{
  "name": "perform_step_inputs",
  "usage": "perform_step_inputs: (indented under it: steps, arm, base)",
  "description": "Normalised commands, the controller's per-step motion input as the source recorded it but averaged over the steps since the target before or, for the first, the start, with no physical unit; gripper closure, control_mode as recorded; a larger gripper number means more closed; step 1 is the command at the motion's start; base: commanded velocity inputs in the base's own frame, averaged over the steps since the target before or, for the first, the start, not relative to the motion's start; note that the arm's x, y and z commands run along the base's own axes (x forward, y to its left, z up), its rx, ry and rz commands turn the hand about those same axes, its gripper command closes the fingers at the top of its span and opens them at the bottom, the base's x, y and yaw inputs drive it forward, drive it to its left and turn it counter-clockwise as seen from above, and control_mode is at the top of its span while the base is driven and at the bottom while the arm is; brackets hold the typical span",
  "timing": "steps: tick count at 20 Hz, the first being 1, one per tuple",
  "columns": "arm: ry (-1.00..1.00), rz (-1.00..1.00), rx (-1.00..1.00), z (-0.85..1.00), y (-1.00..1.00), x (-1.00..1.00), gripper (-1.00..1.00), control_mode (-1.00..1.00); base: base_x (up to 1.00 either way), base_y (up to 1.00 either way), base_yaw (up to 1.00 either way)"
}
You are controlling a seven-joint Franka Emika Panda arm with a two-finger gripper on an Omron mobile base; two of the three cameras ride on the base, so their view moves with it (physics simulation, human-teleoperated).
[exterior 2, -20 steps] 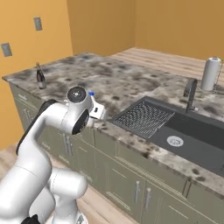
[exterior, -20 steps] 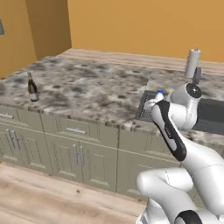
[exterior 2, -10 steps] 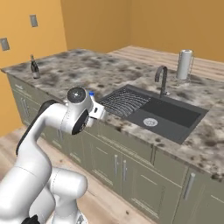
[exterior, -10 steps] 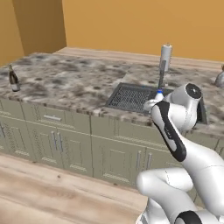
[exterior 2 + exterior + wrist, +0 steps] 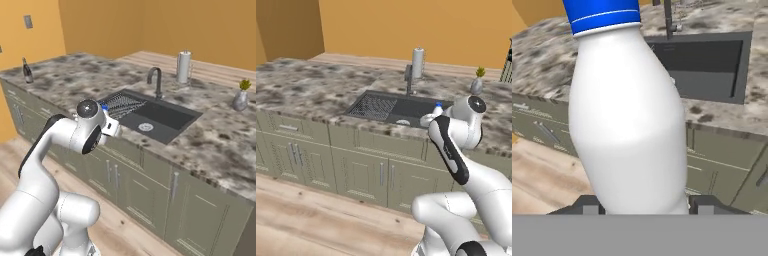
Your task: Place the drinks on the dining counter in a tight cluster.
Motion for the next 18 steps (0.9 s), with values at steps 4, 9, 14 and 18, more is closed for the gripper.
perform_step_inputs:
  steps: [4, 9, 14, 18]
  arm:
    - [0.0, 0.0, 0.0, 0.0, 0.0, 0.0, 1.0, 1.0]
    - [0.0, 0.0, 0.0, 0.0, 0.0, 0.0, 1.0, 1.0]
    - [0.0, 0.0, 0.0, 0.0, 0.0, 0.0, 1.0, 1.0]
    - [0.0, 0.0, 0.0, 0.0, 0.0, 0.0, 1.0, 1.0]
  base:
    - [-0.5, -0.65, 0.0]
    - [-0.43, -0.69, -0.01]
    - [-0.28, -0.68, -0.04]
    - [-0.23, -0.68, -0.03]
